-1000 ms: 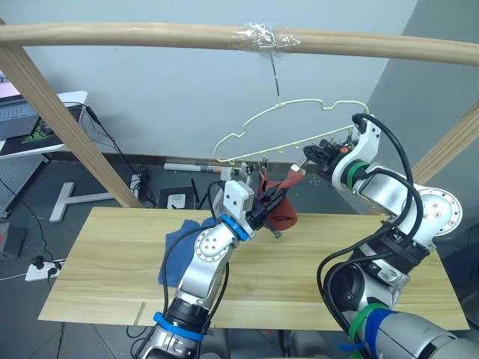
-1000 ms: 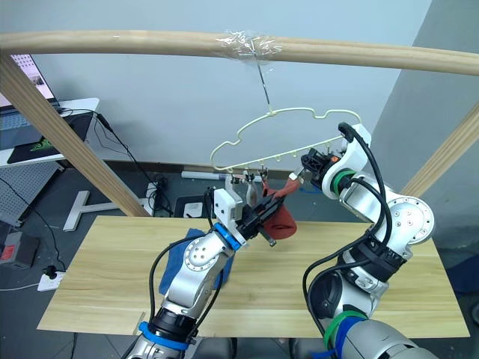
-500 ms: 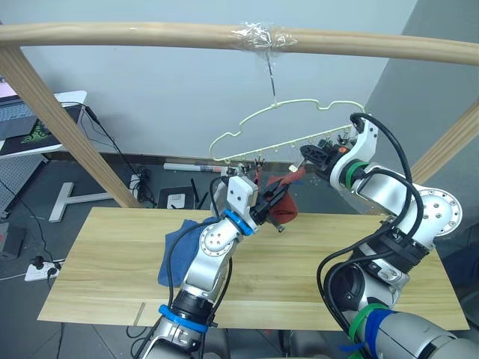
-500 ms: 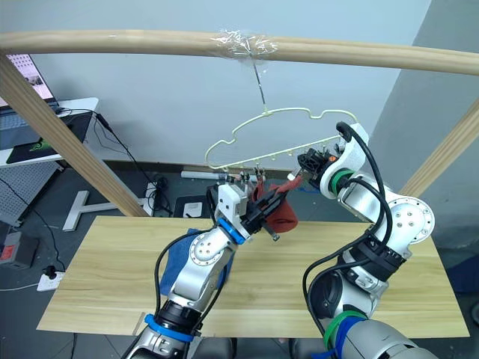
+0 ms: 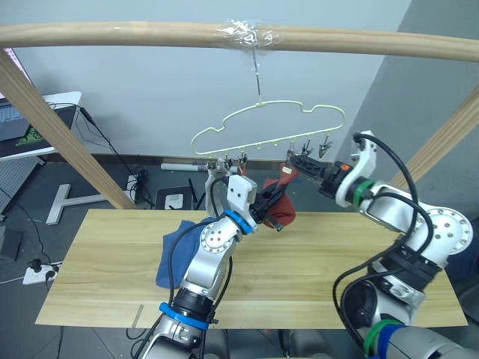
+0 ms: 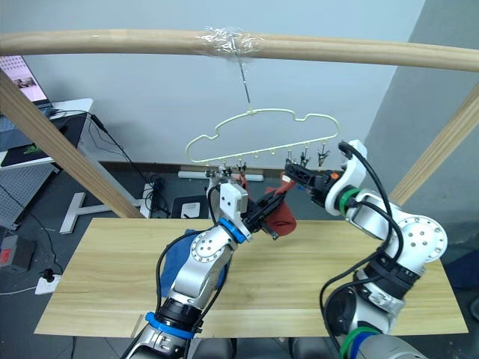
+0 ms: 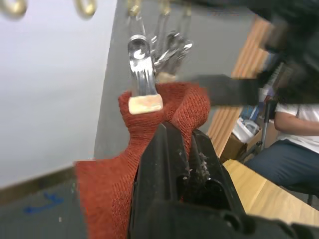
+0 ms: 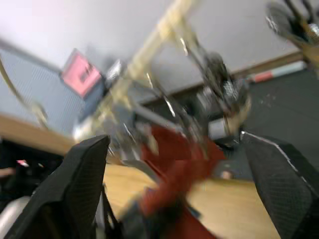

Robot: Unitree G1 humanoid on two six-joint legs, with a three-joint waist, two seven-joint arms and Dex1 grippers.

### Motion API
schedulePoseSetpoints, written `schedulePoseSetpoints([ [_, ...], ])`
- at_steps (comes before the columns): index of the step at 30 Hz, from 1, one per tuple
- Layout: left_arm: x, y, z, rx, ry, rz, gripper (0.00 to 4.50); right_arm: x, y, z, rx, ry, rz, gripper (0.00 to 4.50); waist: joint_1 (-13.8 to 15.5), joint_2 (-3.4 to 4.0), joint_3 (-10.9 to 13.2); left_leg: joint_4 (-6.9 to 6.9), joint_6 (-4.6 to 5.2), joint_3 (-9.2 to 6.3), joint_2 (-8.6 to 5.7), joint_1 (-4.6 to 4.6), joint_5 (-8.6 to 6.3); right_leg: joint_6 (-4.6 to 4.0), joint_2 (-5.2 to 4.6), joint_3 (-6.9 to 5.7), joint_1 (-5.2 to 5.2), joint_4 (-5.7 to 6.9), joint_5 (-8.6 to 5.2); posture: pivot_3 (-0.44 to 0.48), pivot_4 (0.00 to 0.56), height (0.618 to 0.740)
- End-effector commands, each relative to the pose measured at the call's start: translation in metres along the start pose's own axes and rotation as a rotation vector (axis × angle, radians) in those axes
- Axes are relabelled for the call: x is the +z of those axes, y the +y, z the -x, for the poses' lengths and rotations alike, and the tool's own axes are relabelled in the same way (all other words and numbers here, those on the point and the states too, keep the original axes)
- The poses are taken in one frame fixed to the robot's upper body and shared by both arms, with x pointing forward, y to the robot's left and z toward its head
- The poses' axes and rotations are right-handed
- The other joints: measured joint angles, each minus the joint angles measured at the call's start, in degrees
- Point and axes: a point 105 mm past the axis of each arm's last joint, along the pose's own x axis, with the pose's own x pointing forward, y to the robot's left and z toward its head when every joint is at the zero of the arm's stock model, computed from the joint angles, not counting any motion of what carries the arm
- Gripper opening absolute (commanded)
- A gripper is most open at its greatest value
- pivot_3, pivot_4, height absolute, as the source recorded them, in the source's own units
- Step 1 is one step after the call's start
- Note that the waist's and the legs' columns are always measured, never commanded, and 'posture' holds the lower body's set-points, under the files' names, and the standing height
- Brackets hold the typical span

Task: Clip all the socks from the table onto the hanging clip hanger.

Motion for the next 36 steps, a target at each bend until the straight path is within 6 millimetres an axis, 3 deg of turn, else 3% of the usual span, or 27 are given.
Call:
schedulePoseSetpoints([
  [1, 0.008, 0.011, -0.002, 0.042, -0.021, 0.056, 0.00, -0.021, 0.019, 0.014, 0.041, 0.071, 0.349, 4.43, -0.4, 0.02, 0.0, -0.01, 0.00, -0.01, -0.01, 0.00, 0.00, 0.04, -0.04, -0.06, -0.01, -0.01, -0.03, 0.055, 0.150, 0.740],
  [7, 0.001, 0.023, 0.011, 0.025, 0.044, 0.137, 1.67, -0.028, -0.003, 0.008, -0.130, -0.097, 0.516, 4.50, -2.2, 0.02, 0.0, 0.00, 0.00, -0.07, 0.00, 0.06, 0.01, 0.06, 0.01, -0.05, 0.00, 0.08, -0.06, 0.063, 0.145, 0.740],
  [13, 0.005, 0.037, 0.043, -0.042, 0.116, 0.113, 3.43, -0.023, 0.010, 0.001, -0.171, -0.292, 0.606, 4.50, -2.1, 0.01, 0.0, 0.04, -0.03, -0.07, 0.01, 0.13, 0.03, 0.26, 0.02, -0.03, 0.03, 0.12, -0.18, 0.073, 0.139, 0.740],
  [15, 0.010, 0.038, 0.052, -0.080, 0.130, 0.106, 3.43, -0.022, 0.015, -0.002, -0.177, -0.342, 0.609, 4.50, -2.1, 0.01, 0.0, 0.03, -0.04, -0.10, 0.03, 0.13, 0.04, 0.21, 0.02, -0.07, 0.04, 0.11, -0.16, 0.090, 0.135, 0.740],
  [19, 0.025, 0.044, 0.058, -0.109, 0.115, 0.043, 3.48, -0.020, 0.020, -0.007, -0.209, -0.408, 0.643, 3.60, -1.4, 0.00, 0.0, 0.05, -0.10, -0.08, 0.02, 0.08, 0.07, 0.05, -0.01, -0.08, 0.04, 0.06, -0.06, 0.100, 0.129, 0.740],
  [26, 0.047, 0.043, 0.065, -0.170, 0.084, -0.020, 3.48, -0.016, 0.031, -0.016, -0.197, -0.476, 0.645, 3.60, -0.6, 0.00, 0.0, 0.04, -0.15, -0.07, 0.02, 0.10, 0.10, 0.02, -0.03, -0.12, 0.04, 0.10, -0.06, 0.112, 0.123, 0.740],
  [30, 0.045, 0.047, 0.066, -0.153, 0.091, -0.023, 3.48, -0.014, 0.030, -0.025, -0.219, -0.481, 0.658, 2.72, -0.4, -0.03, 0.0, 0.05, -0.15, -0.07, 0.02, 0.10, 0.10, 0.01, -0.03, -0.11, 0.04, 0.11, -0.05, 0.115, 0.120, 0.740],
  [36, 0.049, 0.044, 0.064, -0.153, 0.074, -0.023, 3.48, -0.010, 0.026, -0.033, -0.241, -0.499, 0.646, 2.72, -0.3, -0.02, 0.0, 0.05, -0.16, -0.07, 0.02, 0.10, 0.10, 0.01, -0.03, -0.12, 0.04, 0.13, -0.05, 0.120, 0.123, 0.740],
])
